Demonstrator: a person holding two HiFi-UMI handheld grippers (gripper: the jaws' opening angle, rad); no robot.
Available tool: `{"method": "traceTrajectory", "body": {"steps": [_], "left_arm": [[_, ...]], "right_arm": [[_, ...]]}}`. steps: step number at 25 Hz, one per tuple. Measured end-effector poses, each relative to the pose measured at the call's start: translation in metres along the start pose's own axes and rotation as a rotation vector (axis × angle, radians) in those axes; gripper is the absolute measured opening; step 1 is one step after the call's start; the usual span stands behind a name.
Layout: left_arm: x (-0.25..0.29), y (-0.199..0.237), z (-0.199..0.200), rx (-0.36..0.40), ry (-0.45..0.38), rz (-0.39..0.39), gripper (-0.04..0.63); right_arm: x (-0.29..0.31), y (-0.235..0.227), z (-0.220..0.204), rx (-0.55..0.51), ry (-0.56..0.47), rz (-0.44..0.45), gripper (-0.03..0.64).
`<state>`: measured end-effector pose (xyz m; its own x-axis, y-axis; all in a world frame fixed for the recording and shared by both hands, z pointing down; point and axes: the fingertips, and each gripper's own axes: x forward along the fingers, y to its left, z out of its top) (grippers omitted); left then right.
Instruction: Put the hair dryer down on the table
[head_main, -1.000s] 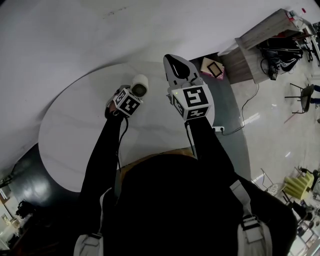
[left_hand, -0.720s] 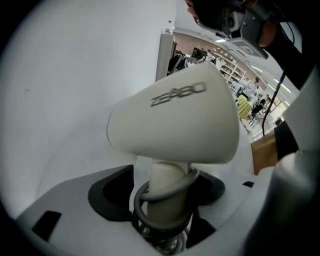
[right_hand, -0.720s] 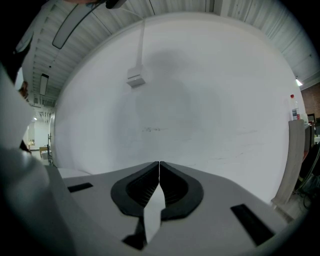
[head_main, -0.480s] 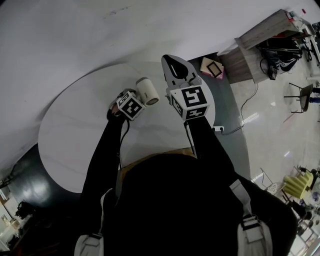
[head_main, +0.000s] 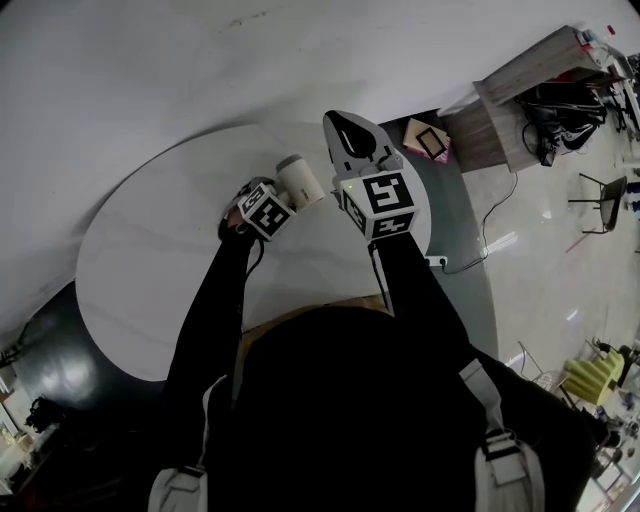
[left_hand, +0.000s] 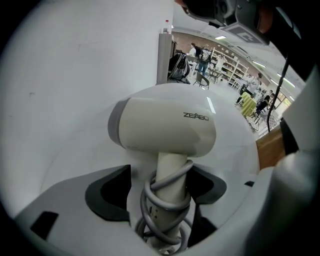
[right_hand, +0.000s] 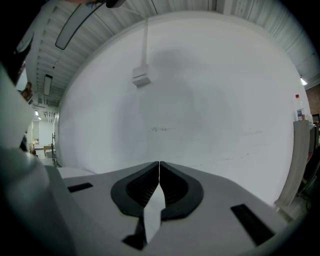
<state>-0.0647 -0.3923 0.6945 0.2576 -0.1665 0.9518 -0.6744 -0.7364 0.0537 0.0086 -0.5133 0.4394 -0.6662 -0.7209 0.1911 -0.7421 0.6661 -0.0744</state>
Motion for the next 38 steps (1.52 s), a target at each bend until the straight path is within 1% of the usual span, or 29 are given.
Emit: {"method": "traceTrajectory", "body": {"steps": [5, 11, 14, 20, 22, 25, 27, 32, 35, 38], "left_arm": [[-0.005, -0.004, 0.002, 0.013, -0.002, 0.014, 0.350], [-0.016, -0.005, 0.008, 0.014, -0.034, 0.038, 0.350], [-0.028, -0.003, 0.011, 0.013, -0.063, 0.055, 0.350], [-0.061, 0.010, 0.014, -0.005, -0.149, 0.108, 0.350], [-0.079, 0.016, 0.016, -0.017, -0.203, 0.141, 0.350], [-0.119, 0.030, 0.025, -0.025, -0.337, 0.264, 0.350], [-0.148, 0.036, 0.029, -0.032, -0.424, 0.325, 0.350], [-0.215, 0.035, 0.028, -0.063, -0.613, 0.388, 0.350], [-0.258, 0.033, 0.027, -0.097, -0.757, 0.443, 0.350], [-0.297, 0.027, 0.026, -0.102, -0.874, 0.479, 0.350]], "right_arm": [[-0.009, 0.002, 0.000, -0.011, 0.002, 0.003, 0.026], [-0.018, 0.012, 0.003, -0.031, 0.002, 0.016, 0.026], [-0.022, 0.019, 0.006, -0.035, -0.001, 0.017, 0.026], [-0.033, 0.026, 0.018, -0.045, -0.023, -0.023, 0.026], [-0.037, 0.035, 0.022, -0.053, -0.030, -0.034, 0.026], [-0.046, 0.049, 0.029, -0.069, -0.039, -0.054, 0.026], [-0.052, 0.056, 0.035, -0.075, -0.045, -0.073, 0.026], [-0.068, 0.082, 0.048, -0.086, -0.064, -0.111, 0.026], [-0.079, 0.095, 0.056, -0.085, -0.084, -0.130, 0.026], [-0.088, 0.109, 0.062, -0.079, -0.106, -0.137, 0.026]]}}
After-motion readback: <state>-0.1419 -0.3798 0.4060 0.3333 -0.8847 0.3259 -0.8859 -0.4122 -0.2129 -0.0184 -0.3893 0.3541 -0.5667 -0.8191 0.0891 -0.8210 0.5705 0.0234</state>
